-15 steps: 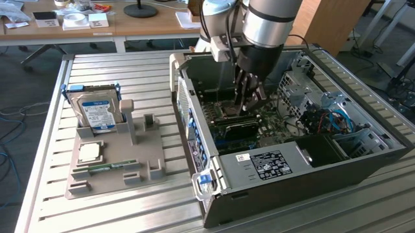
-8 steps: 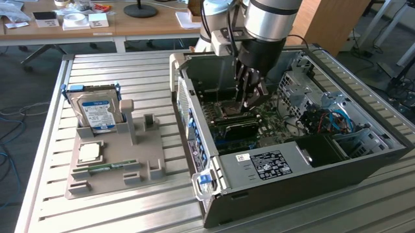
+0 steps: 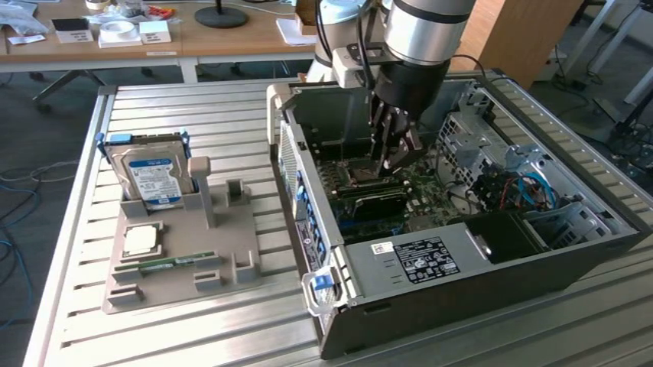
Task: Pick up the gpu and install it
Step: 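Press down on the gpu until it lock into place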
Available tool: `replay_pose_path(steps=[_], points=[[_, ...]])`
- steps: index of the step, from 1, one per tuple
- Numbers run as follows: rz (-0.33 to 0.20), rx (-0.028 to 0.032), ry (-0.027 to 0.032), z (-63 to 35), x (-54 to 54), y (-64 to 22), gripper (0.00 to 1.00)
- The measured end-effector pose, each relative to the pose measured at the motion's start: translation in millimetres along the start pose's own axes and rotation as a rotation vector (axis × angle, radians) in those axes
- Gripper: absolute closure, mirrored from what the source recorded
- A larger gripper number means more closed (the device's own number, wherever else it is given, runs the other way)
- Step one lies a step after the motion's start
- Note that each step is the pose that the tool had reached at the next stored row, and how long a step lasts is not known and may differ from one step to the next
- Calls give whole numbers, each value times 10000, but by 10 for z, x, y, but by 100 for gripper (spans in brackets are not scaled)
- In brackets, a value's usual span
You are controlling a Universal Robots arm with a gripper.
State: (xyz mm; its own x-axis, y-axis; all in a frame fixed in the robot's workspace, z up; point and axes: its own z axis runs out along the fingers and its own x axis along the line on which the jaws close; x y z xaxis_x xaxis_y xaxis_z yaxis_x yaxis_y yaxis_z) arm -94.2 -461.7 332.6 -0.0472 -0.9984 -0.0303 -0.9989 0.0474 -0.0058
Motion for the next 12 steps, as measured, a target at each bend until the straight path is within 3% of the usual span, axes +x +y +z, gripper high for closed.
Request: replay_pose_path(steps=[6, 8, 10, 12], points=[[0, 0, 0, 0, 0, 0, 61], [0, 0, 0, 0, 0, 0, 74], [0, 0, 0, 0, 0, 0, 74], [0, 1, 0, 0, 0, 0, 85]])
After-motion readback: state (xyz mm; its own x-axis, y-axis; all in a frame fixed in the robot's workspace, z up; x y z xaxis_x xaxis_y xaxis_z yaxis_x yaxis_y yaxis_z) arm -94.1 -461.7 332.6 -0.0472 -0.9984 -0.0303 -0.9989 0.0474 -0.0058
